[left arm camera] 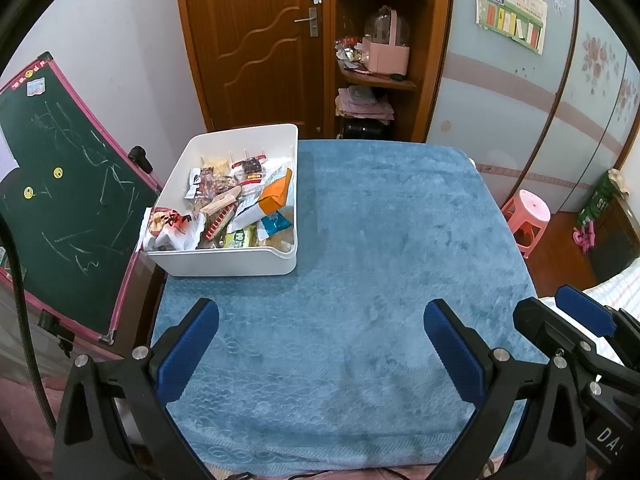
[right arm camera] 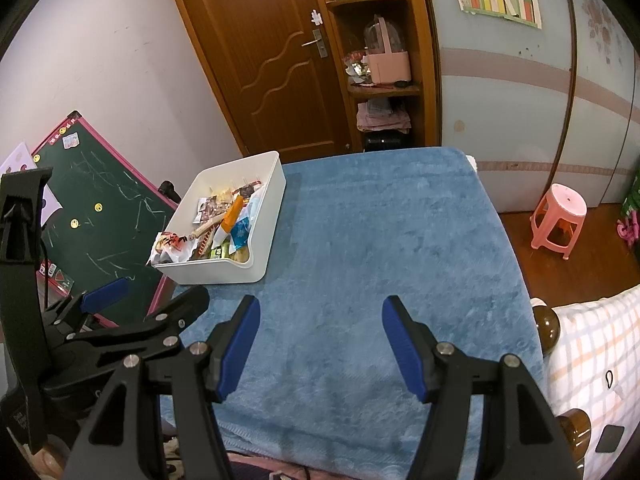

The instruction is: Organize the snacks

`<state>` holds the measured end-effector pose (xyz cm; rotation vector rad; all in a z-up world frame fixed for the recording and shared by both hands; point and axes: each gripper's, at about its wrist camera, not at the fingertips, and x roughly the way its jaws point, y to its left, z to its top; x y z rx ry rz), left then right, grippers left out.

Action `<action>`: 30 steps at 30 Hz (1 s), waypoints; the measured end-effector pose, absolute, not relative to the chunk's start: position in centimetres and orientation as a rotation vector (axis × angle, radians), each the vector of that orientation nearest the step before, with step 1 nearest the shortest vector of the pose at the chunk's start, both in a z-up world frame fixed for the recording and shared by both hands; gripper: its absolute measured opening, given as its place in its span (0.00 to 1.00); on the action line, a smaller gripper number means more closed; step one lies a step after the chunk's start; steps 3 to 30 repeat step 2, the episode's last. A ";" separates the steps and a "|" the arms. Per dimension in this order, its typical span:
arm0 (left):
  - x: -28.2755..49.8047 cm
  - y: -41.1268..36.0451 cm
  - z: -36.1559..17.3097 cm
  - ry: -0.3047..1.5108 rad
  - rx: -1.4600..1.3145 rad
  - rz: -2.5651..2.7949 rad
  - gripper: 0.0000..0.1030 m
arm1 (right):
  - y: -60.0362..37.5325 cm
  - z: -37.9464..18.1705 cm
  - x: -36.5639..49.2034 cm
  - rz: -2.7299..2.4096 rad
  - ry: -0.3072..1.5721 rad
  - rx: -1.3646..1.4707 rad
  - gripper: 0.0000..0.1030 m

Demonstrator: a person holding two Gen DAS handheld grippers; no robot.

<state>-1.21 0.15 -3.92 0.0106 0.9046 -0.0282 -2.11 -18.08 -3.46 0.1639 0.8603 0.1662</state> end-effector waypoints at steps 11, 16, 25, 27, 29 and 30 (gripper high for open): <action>-1.2 0.2 -4.0 0.910 0.012 -0.029 0.99 | -18.0 -3.8 -2.3 0.168 0.867 0.169 0.62; -1.2 0.2 -4.0 0.910 0.012 -0.029 0.99 | -18.0 -3.8 -2.3 0.168 0.867 0.169 0.62; -1.2 0.2 -4.0 0.910 0.012 -0.029 0.99 | -18.0 -3.8 -2.3 0.168 0.867 0.169 0.62; -1.2 0.2 -4.0 0.910 0.012 -0.029 0.99 | -18.0 -3.8 -2.3 0.168 0.867 0.169 0.62; -1.2 0.2 -4.0 0.910 0.012 -0.029 0.99 | -18.0 -3.8 -2.3 0.168 0.867 0.169 0.62; -1.2 0.2 -4.0 0.910 0.012 -0.029 0.99 | -18.0 -3.8 -2.3 0.168 0.867 0.169 0.62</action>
